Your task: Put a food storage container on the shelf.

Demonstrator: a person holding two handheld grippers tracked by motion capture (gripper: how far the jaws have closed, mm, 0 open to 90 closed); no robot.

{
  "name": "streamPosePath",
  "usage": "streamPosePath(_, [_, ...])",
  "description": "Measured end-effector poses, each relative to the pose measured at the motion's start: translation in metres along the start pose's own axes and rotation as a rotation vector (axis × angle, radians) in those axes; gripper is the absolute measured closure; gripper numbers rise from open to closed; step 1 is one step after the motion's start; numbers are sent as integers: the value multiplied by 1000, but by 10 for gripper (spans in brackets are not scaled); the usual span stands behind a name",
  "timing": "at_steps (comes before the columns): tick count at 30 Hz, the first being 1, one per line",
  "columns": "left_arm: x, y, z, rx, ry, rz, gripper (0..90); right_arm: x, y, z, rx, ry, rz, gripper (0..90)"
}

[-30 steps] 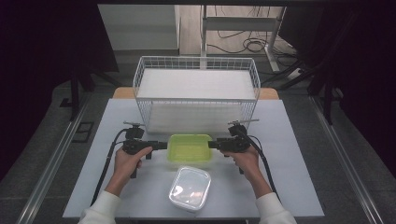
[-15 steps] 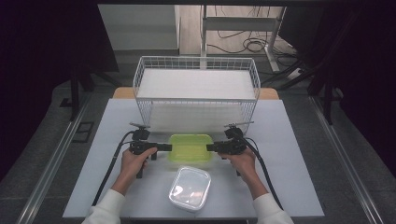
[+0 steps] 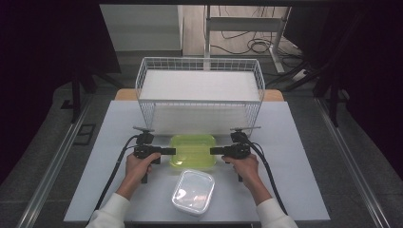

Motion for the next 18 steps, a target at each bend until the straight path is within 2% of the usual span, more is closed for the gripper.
streamPosePath(4, [-1, 4, 4, 17, 22, -12, 790, -2, -3, 4, -11, 23, 5, 789])
streamPosePath(7, [-4, 9, 7, 20, 45, -35, 789, -3, -7, 9, -19, 43, 26, 790])
streamPosePath(8, [-5, 14, 11, 14, 63, -62, 788, -4, -9, 13, -21, 54, 43, 790])
streamPosePath(9, [-5, 14, 11, 14, 63, -62, 788, -4, -9, 13, -21, 54, 43, 790])
streamPosePath(10, [-7, 18, 14, 12, 78, -92, 787, -6, -11, 17, -26, 65, 65, 790])
streamPosePath(13, [-9, 23, 18, 9, 92, -116, 786, -7, -15, 22, -32, 83, 93, 790])
streamPosePath(14, [-10, 27, 21, 1, 104, -137, 785, -8, -16, 24, -32, 88, 104, 790])
streamPosePath(15, [-10, 27, 21, 1, 104, -137, 786, -8, -16, 24, -32, 88, 104, 790])
streamPosePath(16, [-11, 30, 24, -3, 120, -156, 786, -9, -19, 26, -28, 97, 122, 789])
streamPosePath(18, [-11, 32, 26, 3, 134, -166, 785, -9, -23, 29, -26, 106, 145, 789])
Point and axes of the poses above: each handheld gripper's, and its own axes: z roughly backward along the jaws, x roughly out of its underside, y roughly to its right, the point moved 5 cm from there along -z, roughly forward along the jaws, and after that the axes turned 6 degrees about -z, right-handed, at the moved point
